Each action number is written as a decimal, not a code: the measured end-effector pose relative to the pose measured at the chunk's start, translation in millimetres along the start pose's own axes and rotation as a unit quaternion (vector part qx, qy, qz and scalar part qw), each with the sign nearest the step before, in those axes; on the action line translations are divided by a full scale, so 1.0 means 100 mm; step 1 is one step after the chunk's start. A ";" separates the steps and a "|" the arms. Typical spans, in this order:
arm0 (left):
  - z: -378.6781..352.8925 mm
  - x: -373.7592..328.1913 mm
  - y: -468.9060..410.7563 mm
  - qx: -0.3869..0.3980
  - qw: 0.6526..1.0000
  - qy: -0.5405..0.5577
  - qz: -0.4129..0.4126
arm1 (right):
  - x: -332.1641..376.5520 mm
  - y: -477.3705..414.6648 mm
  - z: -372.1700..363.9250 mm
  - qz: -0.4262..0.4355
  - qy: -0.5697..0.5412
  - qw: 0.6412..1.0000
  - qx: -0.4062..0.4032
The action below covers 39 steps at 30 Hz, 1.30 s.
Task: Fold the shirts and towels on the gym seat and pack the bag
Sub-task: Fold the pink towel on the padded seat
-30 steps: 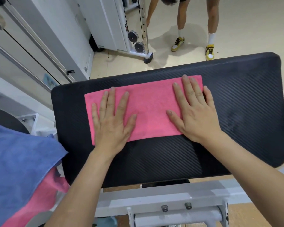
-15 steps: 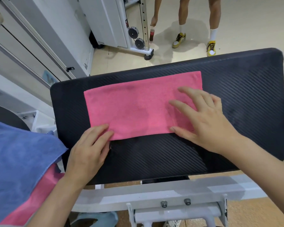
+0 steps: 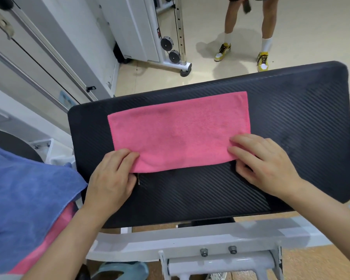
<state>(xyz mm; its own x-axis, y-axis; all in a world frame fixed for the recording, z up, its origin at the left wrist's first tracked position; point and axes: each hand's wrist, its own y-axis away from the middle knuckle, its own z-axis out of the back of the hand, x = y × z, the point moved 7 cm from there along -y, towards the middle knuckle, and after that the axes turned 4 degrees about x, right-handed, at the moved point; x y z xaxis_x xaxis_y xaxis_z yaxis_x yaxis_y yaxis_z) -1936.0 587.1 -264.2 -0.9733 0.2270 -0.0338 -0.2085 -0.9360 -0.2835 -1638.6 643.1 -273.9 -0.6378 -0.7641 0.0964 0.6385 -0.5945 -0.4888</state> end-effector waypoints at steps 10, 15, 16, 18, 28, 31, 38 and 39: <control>0.23 0.15 -0.06 0.013 0.971 0.209 0.120 | -0.13 -0.15 0.21 -0.160 -0.180 0.967 0.084; 0.69 0.13 -0.01 -0.034 0.882 0.404 0.243 | -0.24 -0.31 0.67 -0.328 -0.359 0.861 0.148; 0.76 0.13 0.01 -0.058 0.863 0.432 0.256 | -0.23 -0.35 0.79 -0.330 -0.394 0.847 0.137; 0.83 0.14 0.04 -0.115 0.816 0.487 0.288 | -0.23 -0.39 0.92 -0.344 -0.457 0.811 0.120; 0.00 0.11 0.12 -0.114 0.832 0.390 0.377 | -0.47 -0.31 0.30 -0.447 -0.143 0.881 0.060; 0.00 0.07 0.08 -0.129 0.858 0.340 0.364 | -0.29 -0.35 0.39 -0.410 -0.048 0.909 -0.058; -0.02 0.06 0.15 -0.109 0.873 0.366 0.303 | 0.88 -0.50 -0.33 -0.133 0.003 0.989 0.069; -0.02 0.04 0.18 -0.093 0.879 0.367 0.291 | 0.89 -0.46 -0.48 -0.132 0.024 0.985 0.107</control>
<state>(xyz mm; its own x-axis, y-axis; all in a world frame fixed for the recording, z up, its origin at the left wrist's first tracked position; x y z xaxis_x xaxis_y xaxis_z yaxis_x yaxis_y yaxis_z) -1943.5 572.3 -271.7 -0.5720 -0.0993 -0.8142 0.3902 -0.9060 -0.1637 -1745.6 614.3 -284.1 -0.8096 -0.5670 0.1522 0.5213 -0.8135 -0.2578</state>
